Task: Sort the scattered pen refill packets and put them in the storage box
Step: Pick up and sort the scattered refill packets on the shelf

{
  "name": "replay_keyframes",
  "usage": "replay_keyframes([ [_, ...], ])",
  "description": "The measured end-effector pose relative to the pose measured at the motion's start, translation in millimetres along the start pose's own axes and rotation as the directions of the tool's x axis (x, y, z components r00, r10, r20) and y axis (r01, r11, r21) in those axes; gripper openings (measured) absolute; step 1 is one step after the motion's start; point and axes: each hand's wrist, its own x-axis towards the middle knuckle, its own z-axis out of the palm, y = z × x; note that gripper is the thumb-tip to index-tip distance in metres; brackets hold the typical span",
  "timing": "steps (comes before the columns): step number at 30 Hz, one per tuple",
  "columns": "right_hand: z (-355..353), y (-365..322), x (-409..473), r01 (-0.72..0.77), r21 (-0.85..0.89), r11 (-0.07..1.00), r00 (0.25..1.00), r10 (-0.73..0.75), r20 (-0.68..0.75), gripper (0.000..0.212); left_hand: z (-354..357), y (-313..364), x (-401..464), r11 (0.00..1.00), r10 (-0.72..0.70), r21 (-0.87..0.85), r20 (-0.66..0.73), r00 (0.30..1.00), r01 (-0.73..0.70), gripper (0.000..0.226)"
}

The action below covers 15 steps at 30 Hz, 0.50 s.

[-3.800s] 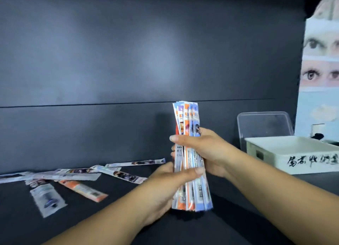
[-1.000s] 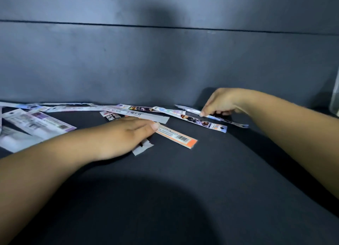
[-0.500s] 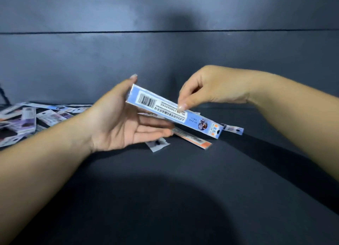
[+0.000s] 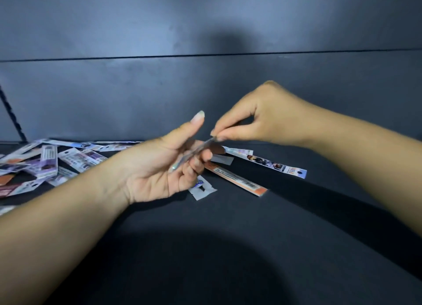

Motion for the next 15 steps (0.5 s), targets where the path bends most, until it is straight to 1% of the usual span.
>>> replay_keyframes([
  [2, 1, 2, 0, -0.009, -0.019, 1.000, 0.999, 0.010, 0.032, 0.017, 2, 0, 3, 0.997, 0.059, -0.033, -0.110, 0.992, -0.063, 0.030],
  [3, 0, 2, 1, -0.032, 0.003, 0.999, 0.998, 0.032, 0.048, 0.019, 1, -2, 5, 0.996, 0.081, -0.020, -0.132, 0.988, -0.084, 0.024],
  [4, -1, 2, 1, -0.070, 0.061, 0.996, 0.996, 0.067, 0.052, 0.021, -1, -3, 6, 0.995, 0.099, -0.005, -0.150, 0.984, -0.101, 0.020],
  [6, -6, 5, 0, -0.173, 0.210, 0.962, 0.985, 0.167, 0.046, 0.019, -5, -5, 9, 0.989, 0.145, 0.018, -0.199, 0.969, -0.144, 0.015],
  [7, -7, 9, 0, -0.233, 0.258, 0.938, 0.972, 0.226, 0.058, 0.016, -9, -5, 10, 0.986, 0.167, 0.044, -0.225, 0.960, -0.161, 0.011],
  [8, -8, 16, -1, -0.313, 0.270, 0.911, 0.950, 0.297, 0.100, 0.014, -14, -5, 12, 0.982, 0.188, 0.068, -0.249, 0.950, -0.177, 0.007],
  [9, -8, 23, -3, -0.417, 0.242, 0.876, 0.907, 0.386, 0.168, 0.017, -17, -4, 13, 0.978, 0.208, 0.086, -0.267, 0.941, -0.192, 0.002],
  [10, -7, 31, -5, -0.531, 0.147, 0.834, 0.836, 0.488, 0.250, 0.027, -21, -3, 13, 0.975, 0.222, 0.088, -0.278, 0.935, -0.205, 0.005],
  [11, -5, 37, -8, -0.627, -0.013, 0.779, 0.732, 0.595, 0.332, 0.042, -24, -2, 13, 0.973, 0.230, 0.087, -0.297, 0.927, -0.214, 0.011],
  [12, -2, 41, -10, -0.693, -0.174, 0.700, 0.604, 0.695, 0.390, 0.058, -27, -1, 14, 0.971, 0.237, 0.088, -0.314, 0.920, -0.220, 0.016],
  [13, 3, 44, -12, -0.731, -0.278, 0.623, 0.494, 0.764, 0.414, 0.067, -30, -1, 14, 0.971, 0.239, 0.093, -0.331, 0.913, -0.220, 0.019],
  [14, 8, 46, -14, -0.770, -0.295, 0.566, 0.429, 0.801, 0.418, 0.070, -32, -1, 15, 0.972, 0.235, 0.091, -0.339, 0.911, -0.217, 0.020],
  [15, 14, 50, -14, -0.795, -0.273, 0.542, 0.411, 0.812, 0.414, 0.070, -33, -2, 16, 0.974, 0.227, 0.077, -0.341, 0.912, -0.213, 0.018],
])
